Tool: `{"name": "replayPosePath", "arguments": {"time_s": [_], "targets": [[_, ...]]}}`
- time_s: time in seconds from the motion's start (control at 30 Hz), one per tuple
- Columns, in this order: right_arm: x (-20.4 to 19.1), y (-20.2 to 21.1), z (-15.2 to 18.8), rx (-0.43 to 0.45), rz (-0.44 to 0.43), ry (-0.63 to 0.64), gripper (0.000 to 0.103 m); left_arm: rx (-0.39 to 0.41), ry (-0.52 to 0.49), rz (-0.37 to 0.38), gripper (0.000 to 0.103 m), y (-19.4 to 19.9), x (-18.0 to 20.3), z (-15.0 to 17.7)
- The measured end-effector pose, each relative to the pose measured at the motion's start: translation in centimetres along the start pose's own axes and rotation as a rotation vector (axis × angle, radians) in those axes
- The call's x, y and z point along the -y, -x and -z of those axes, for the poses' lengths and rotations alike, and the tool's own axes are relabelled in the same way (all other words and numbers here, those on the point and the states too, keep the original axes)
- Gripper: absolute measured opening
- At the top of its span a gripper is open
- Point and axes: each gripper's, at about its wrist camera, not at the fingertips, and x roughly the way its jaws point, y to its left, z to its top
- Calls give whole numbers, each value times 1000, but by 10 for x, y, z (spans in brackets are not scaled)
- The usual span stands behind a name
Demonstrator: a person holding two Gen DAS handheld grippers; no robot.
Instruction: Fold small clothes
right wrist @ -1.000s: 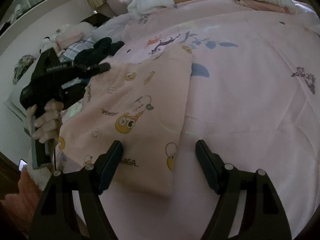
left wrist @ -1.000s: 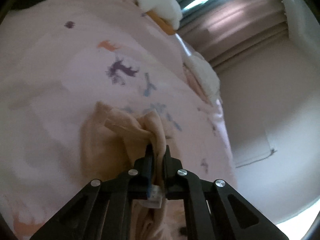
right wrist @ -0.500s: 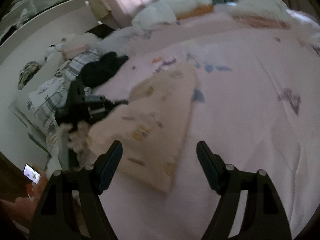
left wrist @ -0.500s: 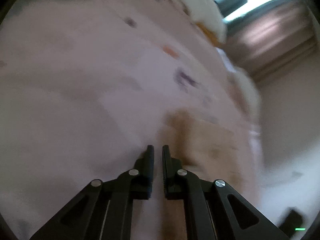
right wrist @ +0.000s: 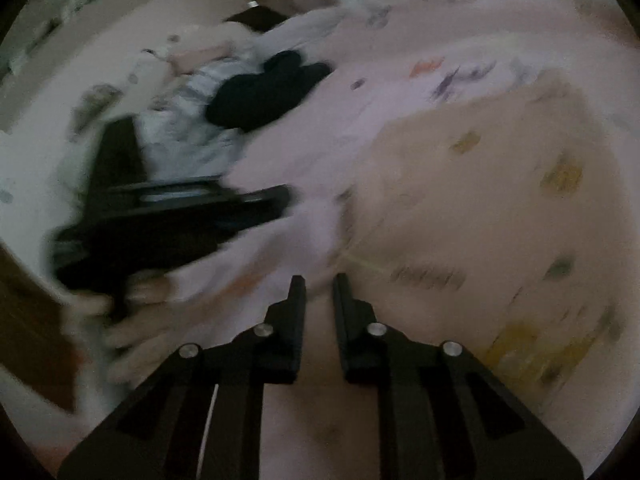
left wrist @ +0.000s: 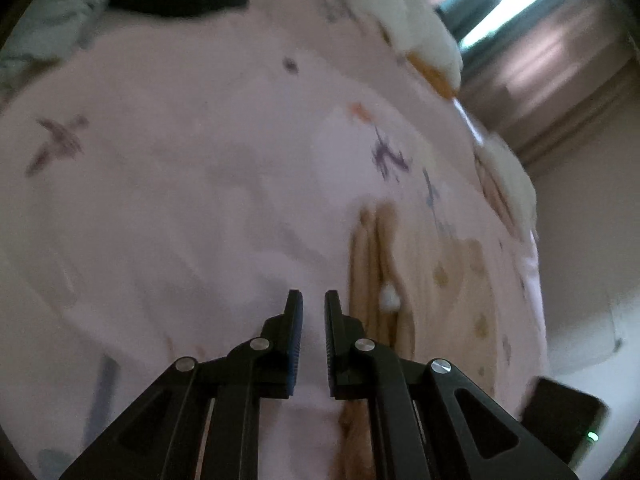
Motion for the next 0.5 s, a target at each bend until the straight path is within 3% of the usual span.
{"name": "replayPosePath", "arguments": {"time_s": [0.03,0.07,0.1,0.17,0.2,0.27,0.3,0.37,0.43,0.5], "targets": [[10,-3,7,-58,-119,-89,9,-13,2,5,5,-4,-1,2],[14,-6,14,-89,-142,-114,5,-15,12,4,5,-7,-1,5],[11,-6,23,-92,-89,-80,0,-11,19,2,5,-9,0,5],[-2,2,31,-65,-24,-4,1,-12,37,11,6,-7,-1,8],[-7,6,32,-70,-19,3,4,-22,41,29,14,-6,-1,10],[-14,14,35,-93,-5,-11,11,-41,46,83,32,-4,0,12],[-16,17,36,-103,6,-6,22,-38,47,109,37,-2,2,14],[-24,28,39,-112,44,46,41,-12,57,157,37,3,4,20],[-32,40,44,-103,103,113,67,13,18,203,37,7,11,24],[-31,54,45,-94,142,134,71,10,-39,236,37,10,22,27]]}}
